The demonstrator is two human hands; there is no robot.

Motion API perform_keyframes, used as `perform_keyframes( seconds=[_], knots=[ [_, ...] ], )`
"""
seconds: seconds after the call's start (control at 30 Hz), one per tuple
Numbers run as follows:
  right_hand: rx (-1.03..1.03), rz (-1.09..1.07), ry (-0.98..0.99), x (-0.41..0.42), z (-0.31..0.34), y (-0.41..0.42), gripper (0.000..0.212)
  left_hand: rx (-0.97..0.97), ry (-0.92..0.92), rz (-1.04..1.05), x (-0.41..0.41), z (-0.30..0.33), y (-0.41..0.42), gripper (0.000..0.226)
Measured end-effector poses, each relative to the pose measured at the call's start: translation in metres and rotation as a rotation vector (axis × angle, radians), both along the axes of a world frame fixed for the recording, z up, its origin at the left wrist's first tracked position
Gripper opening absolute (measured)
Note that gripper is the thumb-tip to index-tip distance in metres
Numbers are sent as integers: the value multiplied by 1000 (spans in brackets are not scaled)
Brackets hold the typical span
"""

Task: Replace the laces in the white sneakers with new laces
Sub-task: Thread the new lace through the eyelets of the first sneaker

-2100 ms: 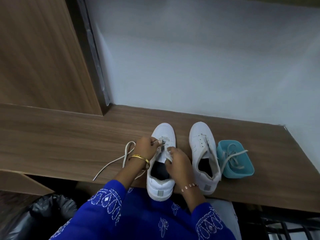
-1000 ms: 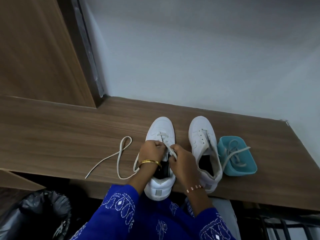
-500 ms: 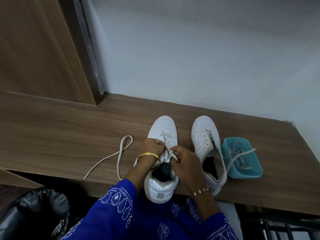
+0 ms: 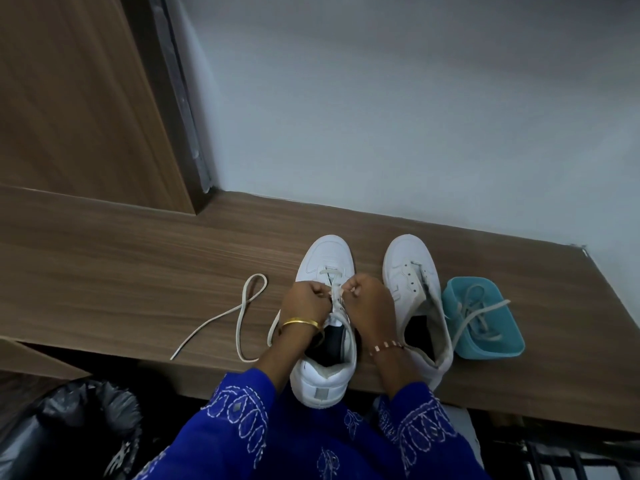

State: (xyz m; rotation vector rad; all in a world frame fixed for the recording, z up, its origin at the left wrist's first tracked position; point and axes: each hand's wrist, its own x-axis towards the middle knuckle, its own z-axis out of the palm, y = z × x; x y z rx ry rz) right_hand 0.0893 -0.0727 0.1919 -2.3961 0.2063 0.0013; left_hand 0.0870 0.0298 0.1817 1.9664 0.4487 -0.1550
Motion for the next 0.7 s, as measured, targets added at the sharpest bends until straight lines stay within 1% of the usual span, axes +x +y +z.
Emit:
perform_keyframes(
  seconds=[0.17, 0.23, 0.3, 0.4, 0.43, 0.5, 0.6, 0.63, 0.67, 0.7],
  knots=[
    [88, 33, 19, 4, -3, -5, 12, 234, -107, -114, -7, 3, 1, 19],
    [207, -7, 35, 6, -1, -9, 20, 381, -193, -131, -12, 4, 6, 21],
    [373, -64, 77, 7, 1, -14, 26, 472, -283, -107, -16, 4, 13, 25],
    [546, -113, 79, 8, 10, -16, 24, 568, -344, -134, -25, 0, 25, 42],
    [643, -141, 57, 8, 13, -17, 24, 588, -370, -155, -28, -4, 28, 49],
    [942, -214, 4, 11, 23, -22, 24, 561, -423, -187, -36, -12, 32, 53],
    [1466, -317, -91, 16, 51, -41, 21, 435, -421, -113, -42, -9, 33, 40],
    [1565, -354, -144, 18, 60, -49, 23, 430, -445, -103, -43, -9, 31, 35],
    [1580, -382, -197, 20, 70, -55, 25, 441, -466, -107, -43, -9, 30, 30],
    [1516, -396, -243, 22, 76, -60, 27, 437, -473, -105, -42, -9, 28, 27]
  ],
)
